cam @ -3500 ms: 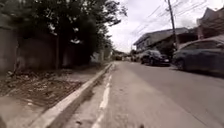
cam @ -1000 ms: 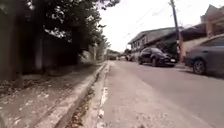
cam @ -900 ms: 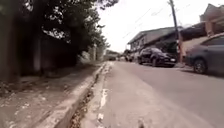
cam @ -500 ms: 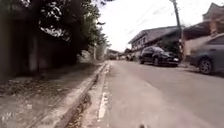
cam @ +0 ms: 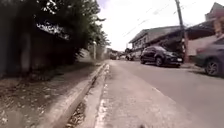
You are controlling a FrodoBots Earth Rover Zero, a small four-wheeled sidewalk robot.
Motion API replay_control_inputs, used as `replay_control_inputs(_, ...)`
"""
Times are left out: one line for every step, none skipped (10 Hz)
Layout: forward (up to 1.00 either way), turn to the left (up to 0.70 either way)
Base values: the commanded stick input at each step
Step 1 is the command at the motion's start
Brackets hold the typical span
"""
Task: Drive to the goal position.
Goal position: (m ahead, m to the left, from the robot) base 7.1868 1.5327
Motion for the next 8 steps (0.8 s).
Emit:
replay_control_inputs(0.70,0.00)
replay_control_inputs(0.70,0.00)
replay_control_inputs(0.70,0.00)
replay_control_inputs(0.70,0.00)
replay_control_inputs(0.70,0.00)
replay_control_inputs(0.70,0.00)
replay_control_inputs(0.70,0.00)
replay_control_inputs(0.70,0.00)
